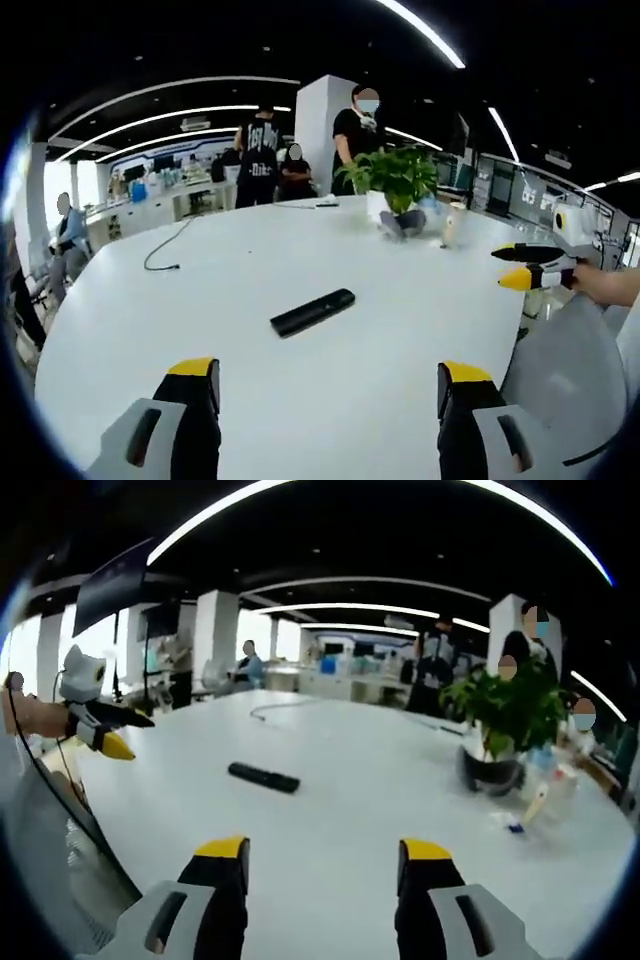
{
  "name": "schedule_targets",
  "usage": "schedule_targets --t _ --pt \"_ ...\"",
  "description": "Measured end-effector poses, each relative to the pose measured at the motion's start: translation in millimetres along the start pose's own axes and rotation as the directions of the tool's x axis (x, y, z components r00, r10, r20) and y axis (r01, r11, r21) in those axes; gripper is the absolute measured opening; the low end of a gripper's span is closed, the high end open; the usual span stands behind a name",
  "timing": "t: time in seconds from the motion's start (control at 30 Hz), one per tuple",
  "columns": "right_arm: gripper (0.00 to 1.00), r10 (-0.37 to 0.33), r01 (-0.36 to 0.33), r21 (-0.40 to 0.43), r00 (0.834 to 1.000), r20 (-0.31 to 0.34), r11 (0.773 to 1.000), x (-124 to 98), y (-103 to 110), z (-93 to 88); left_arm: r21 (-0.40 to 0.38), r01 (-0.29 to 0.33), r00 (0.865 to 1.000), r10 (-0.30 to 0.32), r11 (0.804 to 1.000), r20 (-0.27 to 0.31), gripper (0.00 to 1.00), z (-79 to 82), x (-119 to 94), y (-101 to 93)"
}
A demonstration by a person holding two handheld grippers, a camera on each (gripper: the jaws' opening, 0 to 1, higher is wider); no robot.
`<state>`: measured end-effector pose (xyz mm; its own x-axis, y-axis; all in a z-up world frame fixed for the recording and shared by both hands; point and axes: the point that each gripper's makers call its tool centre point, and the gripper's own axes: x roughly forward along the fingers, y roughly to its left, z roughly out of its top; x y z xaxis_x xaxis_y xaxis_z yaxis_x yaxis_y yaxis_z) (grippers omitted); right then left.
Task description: Press the specified remote control buttons in sequence, fully releasing each button before pressing the next.
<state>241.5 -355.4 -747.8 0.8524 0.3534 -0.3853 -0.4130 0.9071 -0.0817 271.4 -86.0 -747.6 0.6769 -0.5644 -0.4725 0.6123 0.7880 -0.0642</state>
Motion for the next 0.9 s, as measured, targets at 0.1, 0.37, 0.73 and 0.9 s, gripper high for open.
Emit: schedule_targets --t 0.1,0.37,0.73,0.9 --pt "0.57 0.001 -0.001 -0.004 1.000 -0.004 1.000 0 1 -0.2 -0.009 0.037 0.999 -0.037 0.999 -0.019 0.92 0.9 11 -3.7" --pt "0.57 -0.007 0.007 0.004 1.000 -0.003 1.000 -1 -1 0.1 0.048 0.117 0.991 -0.113 0.992 -0.075 0.91 -2.2 34 -11.0" --pt "0.57 -0.008 0.008 0.001 1.000 -0.003 1.000 -1 -1 0.6 0.021 0.174 0.977 -0.170 0.985 -0.132 0.89 -6.1 50 1.6" --pt "0.57 -0.008 0.008 0.000 1.000 -0.003 1.000 -1 -1 0.5 -0.015 0.184 0.976 -0.185 0.983 -0.119 0.87 -2.6 53 -0.1"
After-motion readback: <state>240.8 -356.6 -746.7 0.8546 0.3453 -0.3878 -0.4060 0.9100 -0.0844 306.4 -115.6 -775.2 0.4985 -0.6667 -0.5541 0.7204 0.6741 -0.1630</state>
